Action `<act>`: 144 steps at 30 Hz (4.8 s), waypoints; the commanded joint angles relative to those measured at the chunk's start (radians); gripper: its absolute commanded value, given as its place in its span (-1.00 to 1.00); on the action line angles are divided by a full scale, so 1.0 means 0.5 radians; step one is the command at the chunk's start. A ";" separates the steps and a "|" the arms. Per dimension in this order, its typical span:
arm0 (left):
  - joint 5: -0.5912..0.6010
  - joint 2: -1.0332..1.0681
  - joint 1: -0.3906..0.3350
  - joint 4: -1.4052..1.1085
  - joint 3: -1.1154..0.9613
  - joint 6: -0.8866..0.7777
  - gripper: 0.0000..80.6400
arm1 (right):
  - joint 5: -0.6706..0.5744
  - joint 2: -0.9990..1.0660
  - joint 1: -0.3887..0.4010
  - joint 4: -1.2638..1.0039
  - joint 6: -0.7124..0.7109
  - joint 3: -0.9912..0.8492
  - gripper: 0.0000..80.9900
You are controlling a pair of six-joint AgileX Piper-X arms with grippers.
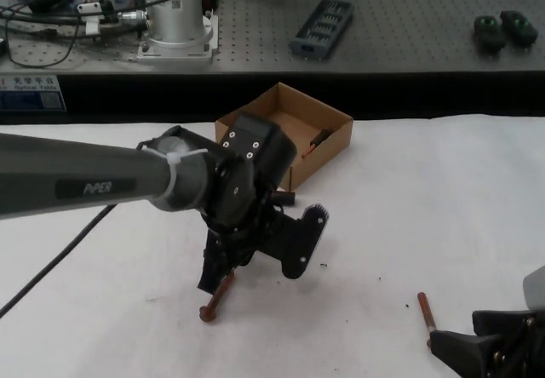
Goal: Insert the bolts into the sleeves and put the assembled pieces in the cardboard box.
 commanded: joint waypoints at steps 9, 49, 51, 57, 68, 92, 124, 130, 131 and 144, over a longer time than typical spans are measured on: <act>0.221 0.075 0.074 -0.094 -0.040 0.103 -0.35 | 0.028 -0.023 0.000 -0.081 0.005 0.000 0.10; 0.468 -1.489 0.052 0.011 0.312 -2.954 -0.98 | 0.099 0.006 0.000 0.518 0.044 -0.550 -0.29; 0.457 -1.725 0.012 -0.058 0.510 -3.014 -0.98 | 0.050 0.052 0.000 0.623 0.053 -0.663 -0.29; 0.269 -2.381 -0.112 -0.352 1.140 -3.141 -0.98 | -0.020 0.392 0.000 0.829 -0.002 -0.966 -0.29; 0.210 -3.097 -0.212 -0.673 2.021 -3.475 -0.98 | 0.193 1.277 -0.089 1.385 -0.005 -1.474 -0.29; 0.483 -3.118 -0.212 -0.916 2.325 -3.552 -0.98 | 0.195 1.830 -0.163 1.317 0.146 -1.567 -0.29; 0.474 -3.118 -0.212 -0.988 2.427 -3.415 -0.98 | -0.123 1.803 0.121 1.452 -1.722 -1.812 -0.86; 0.457 -3.118 -0.212 -1.017 2.440 -3.390 -0.98 | 0.176 1.858 0.249 1.480 -2.434 -1.806 -0.86; 0.457 -3.118 -0.212 -1.027 2.440 -3.390 -0.98 | 0.270 1.872 0.265 1.490 -2.492 -1.806 -0.86; 0.457 -3.118 -0.212 -1.033 2.440 -3.390 -0.98 | 0.428 1.963 0.378 1.460 -2.485 -1.806 -0.25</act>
